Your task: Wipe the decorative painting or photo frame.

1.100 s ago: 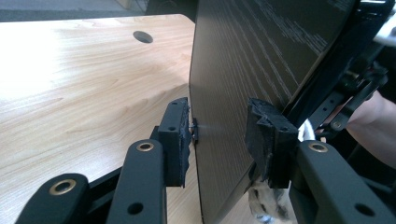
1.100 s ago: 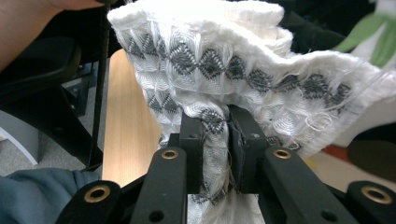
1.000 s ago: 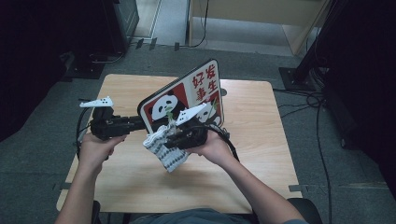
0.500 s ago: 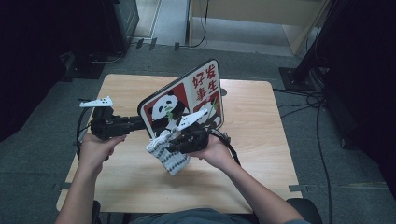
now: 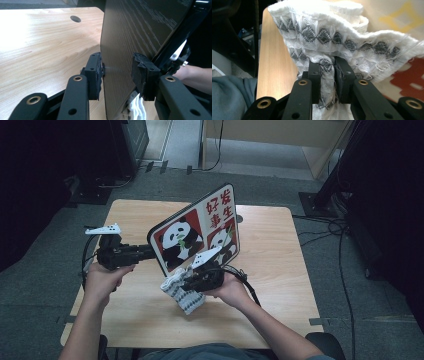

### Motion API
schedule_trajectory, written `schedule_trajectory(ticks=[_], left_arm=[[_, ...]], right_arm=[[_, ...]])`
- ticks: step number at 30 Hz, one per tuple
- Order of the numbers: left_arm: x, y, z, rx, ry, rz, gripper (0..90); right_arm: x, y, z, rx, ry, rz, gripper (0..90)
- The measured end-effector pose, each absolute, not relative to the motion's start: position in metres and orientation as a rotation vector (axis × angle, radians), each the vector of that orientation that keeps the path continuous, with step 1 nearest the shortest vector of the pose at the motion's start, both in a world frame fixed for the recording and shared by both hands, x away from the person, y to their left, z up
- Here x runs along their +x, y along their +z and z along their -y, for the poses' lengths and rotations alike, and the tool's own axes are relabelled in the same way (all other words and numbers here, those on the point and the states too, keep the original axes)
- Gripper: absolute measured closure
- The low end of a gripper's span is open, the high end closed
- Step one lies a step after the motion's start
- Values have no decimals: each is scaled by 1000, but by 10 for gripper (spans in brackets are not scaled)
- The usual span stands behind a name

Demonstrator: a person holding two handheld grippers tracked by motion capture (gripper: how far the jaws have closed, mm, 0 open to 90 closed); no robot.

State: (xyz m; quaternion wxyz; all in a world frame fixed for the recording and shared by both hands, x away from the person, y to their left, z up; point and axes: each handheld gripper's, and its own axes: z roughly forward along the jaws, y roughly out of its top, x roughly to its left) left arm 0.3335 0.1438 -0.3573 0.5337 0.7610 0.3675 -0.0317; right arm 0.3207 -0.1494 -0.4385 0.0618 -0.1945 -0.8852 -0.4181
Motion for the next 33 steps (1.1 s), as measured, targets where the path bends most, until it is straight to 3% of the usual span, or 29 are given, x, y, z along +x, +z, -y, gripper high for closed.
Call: schedule_trajectory(ticks=[27,33], left_arm=[[333,-356,-144,1811,-81,-878,598],[333,-356,-145,1809,-80,-874,594]], right_arm=[[316,-476,155,-625,-1168,2675,777],[316,-470,153,-653,-1133,2655,783]])
